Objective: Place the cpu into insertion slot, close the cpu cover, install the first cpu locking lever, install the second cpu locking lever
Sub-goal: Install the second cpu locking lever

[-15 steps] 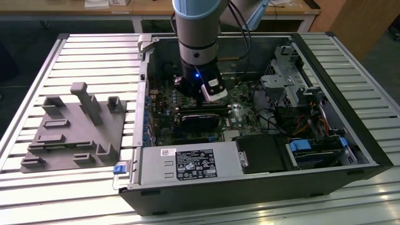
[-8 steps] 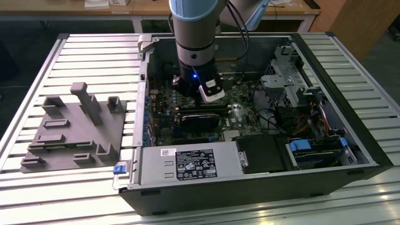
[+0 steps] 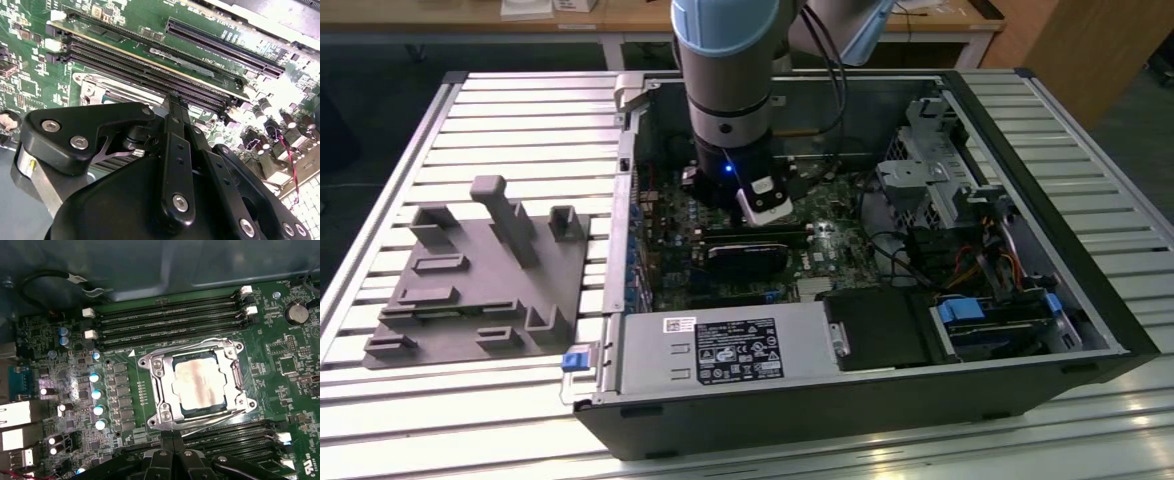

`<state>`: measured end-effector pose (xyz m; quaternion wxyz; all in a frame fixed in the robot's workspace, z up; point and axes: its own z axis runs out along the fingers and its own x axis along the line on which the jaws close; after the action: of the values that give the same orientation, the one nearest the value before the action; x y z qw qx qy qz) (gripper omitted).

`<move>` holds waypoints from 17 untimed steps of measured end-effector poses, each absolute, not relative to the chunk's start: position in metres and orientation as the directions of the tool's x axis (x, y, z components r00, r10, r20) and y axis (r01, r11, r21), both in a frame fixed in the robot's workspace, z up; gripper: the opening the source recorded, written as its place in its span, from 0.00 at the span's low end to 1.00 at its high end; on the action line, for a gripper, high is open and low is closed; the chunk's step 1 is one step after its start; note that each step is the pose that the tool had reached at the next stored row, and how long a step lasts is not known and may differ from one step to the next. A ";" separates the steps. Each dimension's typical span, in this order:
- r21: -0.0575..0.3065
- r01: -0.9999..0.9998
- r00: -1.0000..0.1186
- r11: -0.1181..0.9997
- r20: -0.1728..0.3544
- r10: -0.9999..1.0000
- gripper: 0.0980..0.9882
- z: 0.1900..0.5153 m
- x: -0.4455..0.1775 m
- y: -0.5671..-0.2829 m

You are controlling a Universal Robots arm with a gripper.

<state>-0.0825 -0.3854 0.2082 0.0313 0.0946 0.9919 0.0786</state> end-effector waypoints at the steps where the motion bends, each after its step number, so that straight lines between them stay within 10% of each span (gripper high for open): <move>1: 0.168 0.183 -0.980 0.969 -0.046 0.193 0.01 0.208 -0.083 -0.386; 17: 0.235 0.182 -0.980 0.955 -0.032 0.195 0.01 0.199 -0.090 -0.391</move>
<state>-0.0898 -0.3912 0.1994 0.0276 0.0955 0.9882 0.1163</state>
